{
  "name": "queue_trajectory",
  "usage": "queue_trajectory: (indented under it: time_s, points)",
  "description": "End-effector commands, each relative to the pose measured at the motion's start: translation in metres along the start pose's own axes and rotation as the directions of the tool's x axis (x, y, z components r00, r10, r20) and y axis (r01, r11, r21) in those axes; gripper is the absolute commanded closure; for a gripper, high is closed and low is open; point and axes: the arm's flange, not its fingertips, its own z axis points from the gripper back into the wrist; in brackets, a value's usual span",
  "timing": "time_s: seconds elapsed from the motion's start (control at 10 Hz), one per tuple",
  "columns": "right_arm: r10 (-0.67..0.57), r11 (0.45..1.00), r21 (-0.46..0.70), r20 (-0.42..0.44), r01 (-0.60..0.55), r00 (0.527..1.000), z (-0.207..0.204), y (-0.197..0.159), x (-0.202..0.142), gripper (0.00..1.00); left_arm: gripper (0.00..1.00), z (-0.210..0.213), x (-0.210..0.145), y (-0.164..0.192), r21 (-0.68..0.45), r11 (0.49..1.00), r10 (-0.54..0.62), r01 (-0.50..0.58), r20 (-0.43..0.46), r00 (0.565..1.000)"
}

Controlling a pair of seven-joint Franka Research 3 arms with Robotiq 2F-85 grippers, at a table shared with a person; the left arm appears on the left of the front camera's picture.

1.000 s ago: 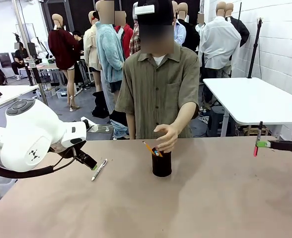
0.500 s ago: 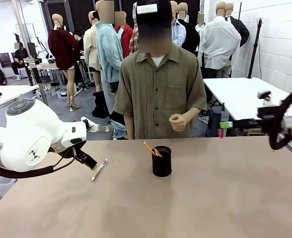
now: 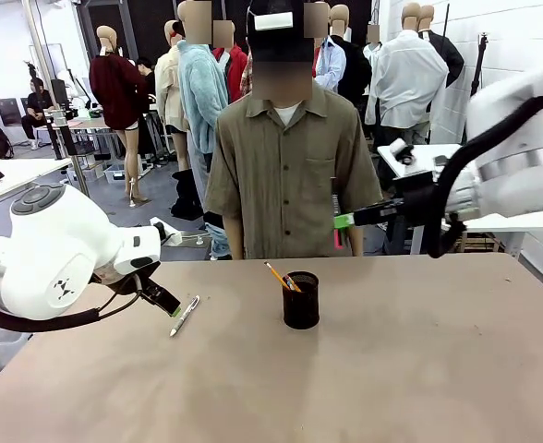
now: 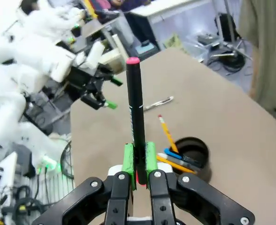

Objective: Place the pens into the pen holder.
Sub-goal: Pick up a writing instrument from the table and place it into the Pen holder.

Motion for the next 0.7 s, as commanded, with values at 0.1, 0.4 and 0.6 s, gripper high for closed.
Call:
queue_trajectory:
  time_s: [0.1, 0.4, 0.6]
  points:
    - [0.0, 1.0, 0.0, 0.0, 0.0, 1.0, 0.0, 0.0, 0.0, 1.0, 0.0, 0.001, -0.001, 0.002, -0.002, 1.0, 0.007, -0.007, 0.002, 1.0]
    - [-0.017, 1.0, -0.025, -0.054, 0.015, 0.998, -0.006, -0.007, 0.003, 1.0, 0.0, 0.001, -0.001, 0.002, -0.002, 1.0, 0.007, -0.007, 0.002, 1.0]
    - [0.235, 0.971, 0.059, -0.1, -0.23, 0.967, -0.037, -0.016, 0.003, 1.0, 0.0, 0.001, -0.001, 0.002, -0.002, 1.0, 0.007, -0.007, 0.002, 1.0]
